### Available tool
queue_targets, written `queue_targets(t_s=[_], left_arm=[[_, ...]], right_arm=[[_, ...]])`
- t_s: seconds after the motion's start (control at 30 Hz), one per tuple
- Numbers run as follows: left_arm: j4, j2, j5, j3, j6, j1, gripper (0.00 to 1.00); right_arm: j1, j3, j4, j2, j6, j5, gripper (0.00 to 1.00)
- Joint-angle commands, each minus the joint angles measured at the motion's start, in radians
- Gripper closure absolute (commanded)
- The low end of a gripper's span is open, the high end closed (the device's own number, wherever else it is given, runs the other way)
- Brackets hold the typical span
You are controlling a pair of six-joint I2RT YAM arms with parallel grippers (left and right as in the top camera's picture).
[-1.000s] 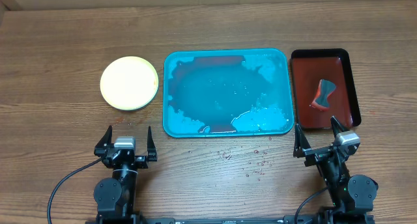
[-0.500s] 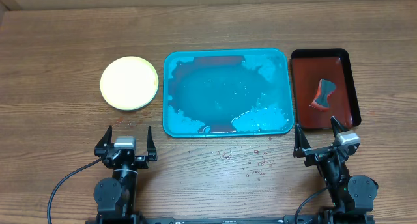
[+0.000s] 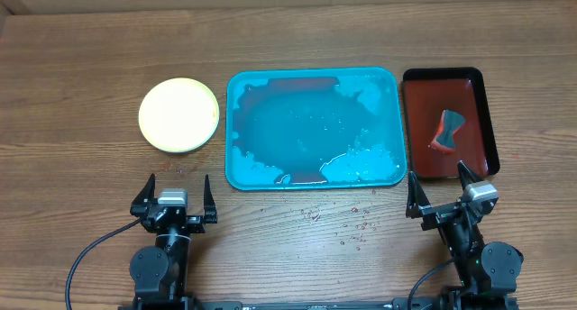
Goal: Clean dirty plates on tray and stack at the side
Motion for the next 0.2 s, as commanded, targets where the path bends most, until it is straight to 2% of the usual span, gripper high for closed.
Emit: queue_targets(t_s=[0.0,0.17], left_arm=[[0.002,-0.013,-0.006,-0.007,0.014,0.007,0.00],[0.002,-0.013,-0.006,-0.007,0.014,0.007,0.00]], right_arm=[[0.006,-0.010,0.007,-0.010,0.007,0.007,0.00],[0.006,-0.010,0.007,-0.010,0.007,0.007,0.00]])
